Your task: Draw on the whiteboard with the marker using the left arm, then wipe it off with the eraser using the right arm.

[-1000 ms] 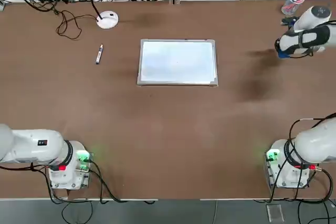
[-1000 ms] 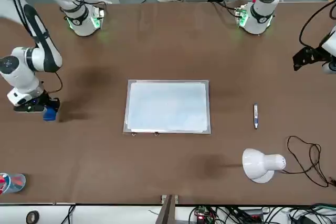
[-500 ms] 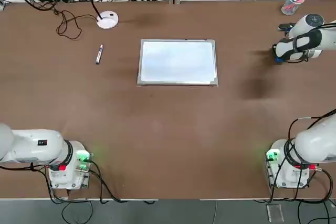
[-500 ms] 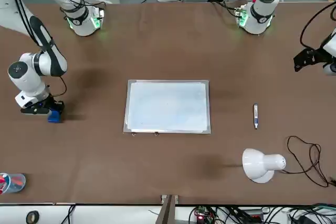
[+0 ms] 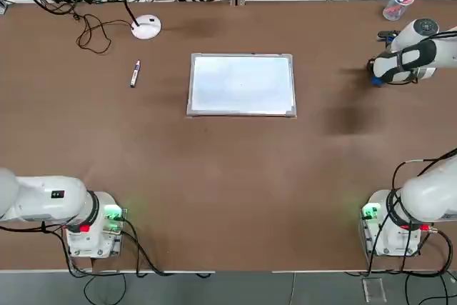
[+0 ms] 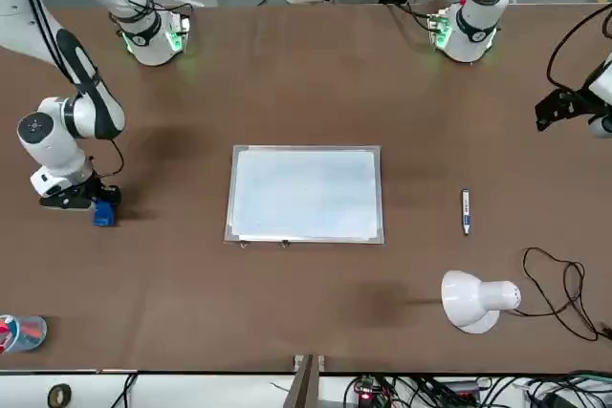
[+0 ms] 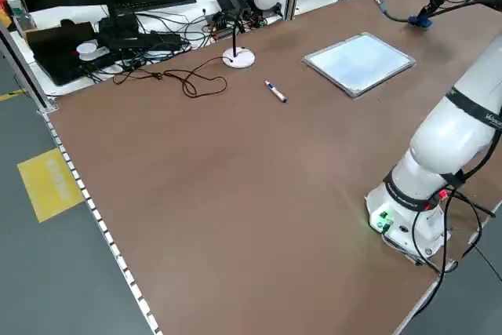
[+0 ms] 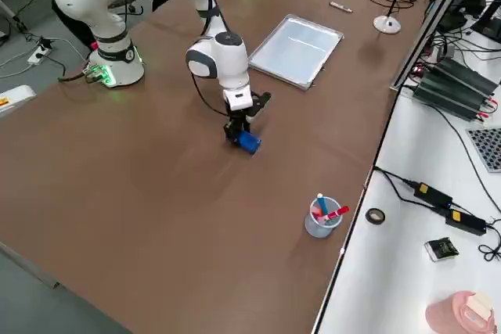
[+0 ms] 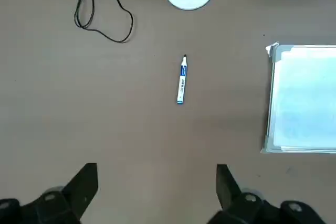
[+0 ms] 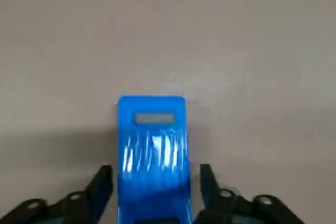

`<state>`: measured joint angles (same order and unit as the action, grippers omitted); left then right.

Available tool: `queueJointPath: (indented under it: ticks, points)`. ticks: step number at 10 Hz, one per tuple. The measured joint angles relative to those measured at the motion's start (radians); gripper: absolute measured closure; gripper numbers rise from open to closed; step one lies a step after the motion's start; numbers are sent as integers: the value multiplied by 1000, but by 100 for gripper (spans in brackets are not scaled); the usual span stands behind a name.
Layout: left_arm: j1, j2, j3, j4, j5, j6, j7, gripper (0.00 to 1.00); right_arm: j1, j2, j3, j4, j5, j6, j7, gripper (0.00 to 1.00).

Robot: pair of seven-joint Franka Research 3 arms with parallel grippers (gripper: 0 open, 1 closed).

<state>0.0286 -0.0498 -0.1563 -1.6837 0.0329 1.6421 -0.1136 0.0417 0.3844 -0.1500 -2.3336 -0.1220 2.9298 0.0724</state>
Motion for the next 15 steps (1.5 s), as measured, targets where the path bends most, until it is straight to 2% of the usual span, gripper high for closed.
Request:
queueJointPath:
  ticks: [2, 6, 9, 12, 15]
  points:
    - [0, 0, 0, 1, 0, 0, 0, 0, 0, 0, 0, 0, 0, 1, 2, 0]
    - [0, 0, 0, 2, 0, 0, 1, 0, 10, -8, 9, 10, 0, -29, 72, 0]
    - [-1, 0, -1, 3, 0, 0, 1, 0, 64, -66, 16, 79, 0, -197, 156, 0]
    - [-1, 0, -2, 5, 0, 0, 1, 0, 119, -135, 18, 225, 0, -460, 173, 0]
    - [-2, 0, -4, 7, 0, 0, 0, 0, 127, -162, 16, 454, 0, -744, 99, 0]
